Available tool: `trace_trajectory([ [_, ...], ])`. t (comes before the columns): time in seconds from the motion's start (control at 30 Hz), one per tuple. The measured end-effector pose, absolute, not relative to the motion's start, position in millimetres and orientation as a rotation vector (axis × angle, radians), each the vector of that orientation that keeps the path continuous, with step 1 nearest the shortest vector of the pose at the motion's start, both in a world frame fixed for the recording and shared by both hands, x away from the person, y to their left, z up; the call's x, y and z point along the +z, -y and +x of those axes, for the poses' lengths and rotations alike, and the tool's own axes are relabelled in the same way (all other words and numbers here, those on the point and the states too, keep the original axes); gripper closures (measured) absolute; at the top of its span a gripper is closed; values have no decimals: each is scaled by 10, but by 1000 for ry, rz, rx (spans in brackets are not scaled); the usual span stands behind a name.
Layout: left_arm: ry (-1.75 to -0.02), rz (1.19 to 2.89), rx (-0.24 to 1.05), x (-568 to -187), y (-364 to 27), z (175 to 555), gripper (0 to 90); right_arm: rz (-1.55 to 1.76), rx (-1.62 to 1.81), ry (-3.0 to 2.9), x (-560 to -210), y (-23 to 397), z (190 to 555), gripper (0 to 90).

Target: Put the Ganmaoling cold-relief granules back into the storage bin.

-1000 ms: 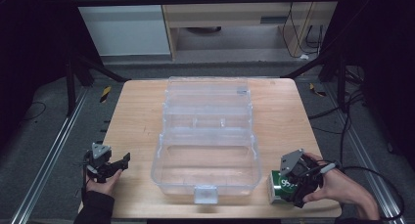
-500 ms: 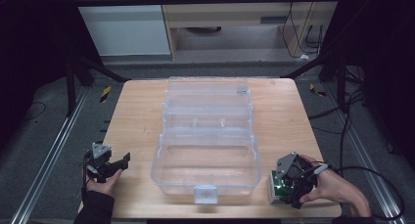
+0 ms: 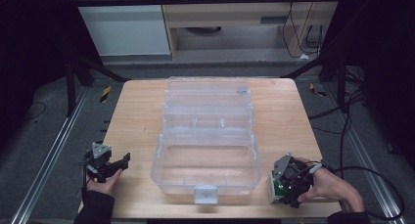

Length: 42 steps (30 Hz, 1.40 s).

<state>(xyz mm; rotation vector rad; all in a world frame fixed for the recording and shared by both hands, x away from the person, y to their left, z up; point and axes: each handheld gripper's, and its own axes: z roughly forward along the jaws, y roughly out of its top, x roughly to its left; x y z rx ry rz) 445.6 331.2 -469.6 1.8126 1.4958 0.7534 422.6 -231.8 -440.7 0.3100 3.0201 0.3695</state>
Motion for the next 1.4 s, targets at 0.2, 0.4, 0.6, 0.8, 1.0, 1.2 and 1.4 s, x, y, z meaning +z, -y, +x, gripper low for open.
trace_trajectory([
  [0.2,-1496,1813,755,-4697,-3316,4454,267,306,376,-3032,-4454,2334,4239,110],
  [0.4,-1496,1813,756,-4695,-3313,4453,267,334,389,-3033,-4421,2367,4229,155],
  [0.6,-1496,1812,756,-4695,-3314,4453,267,363,382,-3032,-4361,2372,4203,158],
  [0.8,-1495,1816,752,-4697,-3308,4454,267,396,447,-2965,-4088,2383,4145,159],
  [1.0,-1495,1820,749,-4699,-3307,4457,268,404,487,-2935,-3861,2365,4125,159],
  [1.2,-1496,1820,746,-4700,-3307,4457,268,418,504,-2918,-3708,2343,4108,159],
  [1.4,-1496,1820,743,-4699,-3309,4457,268,441,531,-2898,-3521,2318,4123,159],
])
